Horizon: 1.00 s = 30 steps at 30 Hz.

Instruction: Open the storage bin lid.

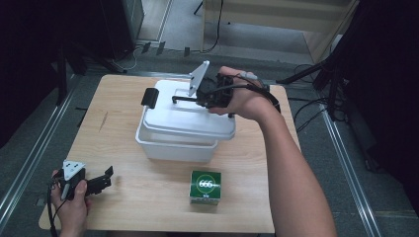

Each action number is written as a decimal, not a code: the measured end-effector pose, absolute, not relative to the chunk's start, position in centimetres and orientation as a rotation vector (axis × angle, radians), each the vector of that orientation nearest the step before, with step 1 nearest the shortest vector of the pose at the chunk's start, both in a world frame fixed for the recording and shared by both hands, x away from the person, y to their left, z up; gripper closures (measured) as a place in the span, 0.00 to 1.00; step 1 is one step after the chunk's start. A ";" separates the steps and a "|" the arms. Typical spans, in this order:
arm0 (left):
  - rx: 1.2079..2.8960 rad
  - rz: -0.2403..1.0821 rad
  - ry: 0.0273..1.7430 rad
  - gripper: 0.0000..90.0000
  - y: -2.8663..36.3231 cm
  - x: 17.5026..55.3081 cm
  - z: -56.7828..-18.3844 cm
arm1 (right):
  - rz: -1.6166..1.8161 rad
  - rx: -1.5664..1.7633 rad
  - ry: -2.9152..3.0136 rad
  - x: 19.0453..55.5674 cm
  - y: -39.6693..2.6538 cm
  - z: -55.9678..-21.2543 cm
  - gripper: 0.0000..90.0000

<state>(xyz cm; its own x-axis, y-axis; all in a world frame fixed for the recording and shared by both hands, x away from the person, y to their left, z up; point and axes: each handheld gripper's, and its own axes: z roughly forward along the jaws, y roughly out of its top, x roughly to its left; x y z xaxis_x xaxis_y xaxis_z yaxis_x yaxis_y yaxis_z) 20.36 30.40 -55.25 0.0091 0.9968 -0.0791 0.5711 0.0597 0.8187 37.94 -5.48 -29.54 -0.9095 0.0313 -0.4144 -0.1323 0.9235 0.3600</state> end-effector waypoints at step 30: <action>1.564 0.789 1.628 0.00 30.5 20.1 -55.2 | 0.503 0.270 2.597 36.1 -22.5 -32.0 0.95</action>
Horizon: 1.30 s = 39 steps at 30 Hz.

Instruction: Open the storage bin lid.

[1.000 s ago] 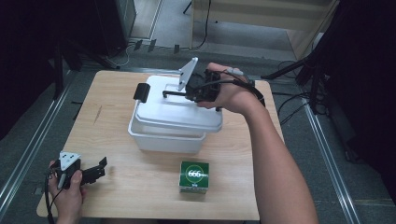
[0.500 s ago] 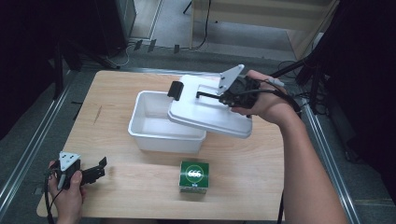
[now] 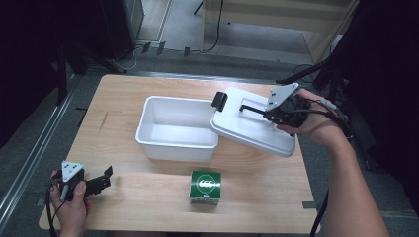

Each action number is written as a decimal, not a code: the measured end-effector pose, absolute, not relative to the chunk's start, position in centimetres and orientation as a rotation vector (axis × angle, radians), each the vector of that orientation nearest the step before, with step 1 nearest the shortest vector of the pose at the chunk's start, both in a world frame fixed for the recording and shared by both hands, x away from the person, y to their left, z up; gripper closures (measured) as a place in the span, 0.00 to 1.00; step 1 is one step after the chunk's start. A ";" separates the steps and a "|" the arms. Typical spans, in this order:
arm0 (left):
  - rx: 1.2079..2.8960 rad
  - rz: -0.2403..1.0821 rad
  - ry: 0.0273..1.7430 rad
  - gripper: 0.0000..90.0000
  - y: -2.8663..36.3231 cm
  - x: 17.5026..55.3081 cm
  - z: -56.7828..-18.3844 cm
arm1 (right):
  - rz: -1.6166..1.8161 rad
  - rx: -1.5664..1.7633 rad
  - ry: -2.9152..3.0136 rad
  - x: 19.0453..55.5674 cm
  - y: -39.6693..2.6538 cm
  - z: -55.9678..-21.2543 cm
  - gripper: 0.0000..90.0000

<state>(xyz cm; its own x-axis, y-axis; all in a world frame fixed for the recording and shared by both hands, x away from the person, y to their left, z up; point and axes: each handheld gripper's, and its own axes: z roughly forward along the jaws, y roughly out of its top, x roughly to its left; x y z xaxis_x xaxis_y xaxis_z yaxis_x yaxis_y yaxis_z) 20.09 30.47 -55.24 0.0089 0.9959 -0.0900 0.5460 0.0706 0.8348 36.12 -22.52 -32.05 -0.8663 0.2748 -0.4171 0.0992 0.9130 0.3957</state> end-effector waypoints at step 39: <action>1.563 0.803 1.624 0.00 30.4 20.0 -55.2 | 0.433 0.484 2.596 34.8 -27.9 -43.6 0.95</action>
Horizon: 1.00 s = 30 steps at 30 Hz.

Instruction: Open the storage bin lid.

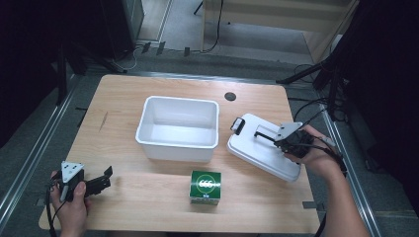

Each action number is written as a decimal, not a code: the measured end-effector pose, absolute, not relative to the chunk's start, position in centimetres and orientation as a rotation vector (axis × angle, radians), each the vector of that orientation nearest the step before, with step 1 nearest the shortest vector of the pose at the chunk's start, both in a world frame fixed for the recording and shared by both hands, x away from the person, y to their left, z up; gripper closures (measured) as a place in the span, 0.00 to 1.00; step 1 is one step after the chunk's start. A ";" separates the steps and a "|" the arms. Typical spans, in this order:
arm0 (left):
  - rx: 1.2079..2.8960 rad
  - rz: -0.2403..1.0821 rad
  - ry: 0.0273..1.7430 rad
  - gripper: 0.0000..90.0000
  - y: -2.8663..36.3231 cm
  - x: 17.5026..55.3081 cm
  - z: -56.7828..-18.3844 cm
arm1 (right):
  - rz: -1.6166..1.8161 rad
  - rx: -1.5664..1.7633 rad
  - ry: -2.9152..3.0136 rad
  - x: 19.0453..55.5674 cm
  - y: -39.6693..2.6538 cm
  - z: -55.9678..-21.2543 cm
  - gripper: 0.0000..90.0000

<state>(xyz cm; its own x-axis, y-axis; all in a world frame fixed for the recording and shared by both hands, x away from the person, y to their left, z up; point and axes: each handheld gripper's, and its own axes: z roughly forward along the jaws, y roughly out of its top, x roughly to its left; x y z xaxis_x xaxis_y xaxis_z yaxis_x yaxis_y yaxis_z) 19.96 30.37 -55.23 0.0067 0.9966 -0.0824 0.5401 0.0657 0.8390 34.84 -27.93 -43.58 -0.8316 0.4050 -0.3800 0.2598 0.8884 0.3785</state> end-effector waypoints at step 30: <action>1.574 0.792 1.628 0.01 30.3 20.1 -55.3 | 0.617 0.644 2.574 33.2 -26.2 -45.9 0.30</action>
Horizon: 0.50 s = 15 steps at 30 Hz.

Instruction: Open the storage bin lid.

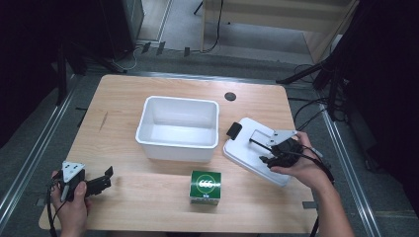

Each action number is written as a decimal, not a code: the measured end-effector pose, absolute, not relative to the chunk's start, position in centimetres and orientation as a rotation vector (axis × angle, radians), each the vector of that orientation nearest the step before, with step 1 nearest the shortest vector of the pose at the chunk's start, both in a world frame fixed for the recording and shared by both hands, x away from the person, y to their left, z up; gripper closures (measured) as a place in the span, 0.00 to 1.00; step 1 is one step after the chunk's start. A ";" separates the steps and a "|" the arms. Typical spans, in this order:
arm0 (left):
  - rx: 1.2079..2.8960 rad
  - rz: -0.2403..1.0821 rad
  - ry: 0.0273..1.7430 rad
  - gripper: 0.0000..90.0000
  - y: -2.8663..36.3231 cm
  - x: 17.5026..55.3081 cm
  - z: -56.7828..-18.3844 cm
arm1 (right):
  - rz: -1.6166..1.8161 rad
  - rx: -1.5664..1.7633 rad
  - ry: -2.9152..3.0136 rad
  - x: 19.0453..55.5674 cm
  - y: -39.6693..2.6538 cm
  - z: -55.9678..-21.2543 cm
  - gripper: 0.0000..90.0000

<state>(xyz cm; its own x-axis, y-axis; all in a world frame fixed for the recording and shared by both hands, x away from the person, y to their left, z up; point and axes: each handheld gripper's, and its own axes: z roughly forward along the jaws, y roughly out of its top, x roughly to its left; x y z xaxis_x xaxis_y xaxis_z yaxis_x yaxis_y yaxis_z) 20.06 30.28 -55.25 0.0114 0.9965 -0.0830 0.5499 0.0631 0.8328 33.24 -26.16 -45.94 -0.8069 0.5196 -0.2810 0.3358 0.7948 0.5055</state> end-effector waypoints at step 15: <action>1.595 0.786 1.627 0.00 30.3 20.2 -55.2 | 0.698 0.616 2.703 30.9 -23.8 -43.5 0.00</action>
<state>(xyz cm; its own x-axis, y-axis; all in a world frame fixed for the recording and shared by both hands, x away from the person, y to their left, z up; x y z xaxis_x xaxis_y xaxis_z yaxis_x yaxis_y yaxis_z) 20.21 30.26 -55.22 0.0191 0.9971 -0.0743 0.5613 0.0508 0.8261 30.90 -23.79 -43.48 -0.8691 0.4678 -0.1606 0.3315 0.7919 0.5129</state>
